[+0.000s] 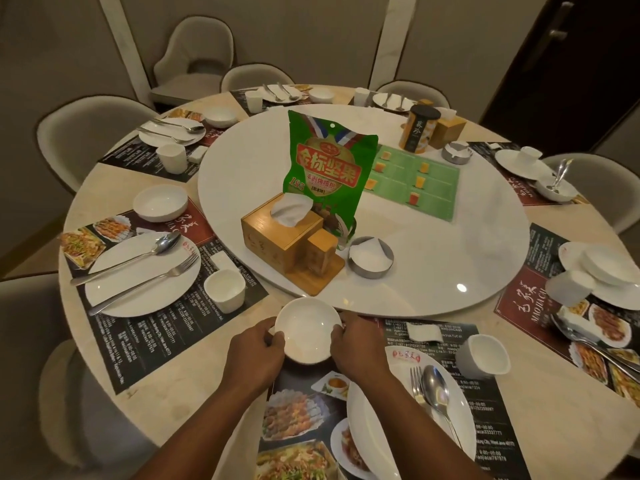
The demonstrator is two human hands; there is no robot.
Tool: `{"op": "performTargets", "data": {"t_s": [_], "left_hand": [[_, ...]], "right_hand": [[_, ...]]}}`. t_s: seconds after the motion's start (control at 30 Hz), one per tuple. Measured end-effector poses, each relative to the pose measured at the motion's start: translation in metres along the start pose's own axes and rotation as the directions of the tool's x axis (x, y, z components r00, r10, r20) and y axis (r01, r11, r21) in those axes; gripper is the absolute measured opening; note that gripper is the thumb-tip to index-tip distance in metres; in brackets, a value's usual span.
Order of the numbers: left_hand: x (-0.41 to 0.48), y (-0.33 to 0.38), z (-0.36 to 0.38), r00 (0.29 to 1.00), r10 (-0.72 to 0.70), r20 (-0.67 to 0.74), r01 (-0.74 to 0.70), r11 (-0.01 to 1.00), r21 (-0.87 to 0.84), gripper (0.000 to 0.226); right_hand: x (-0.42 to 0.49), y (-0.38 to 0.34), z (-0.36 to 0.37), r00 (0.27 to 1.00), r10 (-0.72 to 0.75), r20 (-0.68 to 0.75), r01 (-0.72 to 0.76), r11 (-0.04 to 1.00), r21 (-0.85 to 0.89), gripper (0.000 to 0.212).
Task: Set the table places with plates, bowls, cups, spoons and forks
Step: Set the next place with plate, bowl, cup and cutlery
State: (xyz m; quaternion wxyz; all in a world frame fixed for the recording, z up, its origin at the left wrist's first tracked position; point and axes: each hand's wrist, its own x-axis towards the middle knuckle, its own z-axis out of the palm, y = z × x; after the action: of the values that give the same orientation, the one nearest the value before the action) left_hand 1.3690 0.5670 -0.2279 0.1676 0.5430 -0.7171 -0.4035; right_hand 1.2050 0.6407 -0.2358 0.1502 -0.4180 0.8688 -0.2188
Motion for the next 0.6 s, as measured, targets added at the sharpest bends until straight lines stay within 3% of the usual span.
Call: {"op": "performTargets", "data": {"t_s": [0.5,0.6], "left_hand": [[-0.008,0.000,0.005,0.999,-0.053,0.004,0.053,0.998,0.038,0.039],[-0.021,0.003,0.009,0.990,-0.078,-0.114,0.080,0.997,0.011,0.043]], "right_hand": [[-0.013,0.007,-0.009,0.996,-0.048,0.068,0.038,0.988,0.148,0.035],[-0.031,0.017,-0.026,0.998,-0.062,-0.028,0.067,0.975,0.211,0.023]]}}
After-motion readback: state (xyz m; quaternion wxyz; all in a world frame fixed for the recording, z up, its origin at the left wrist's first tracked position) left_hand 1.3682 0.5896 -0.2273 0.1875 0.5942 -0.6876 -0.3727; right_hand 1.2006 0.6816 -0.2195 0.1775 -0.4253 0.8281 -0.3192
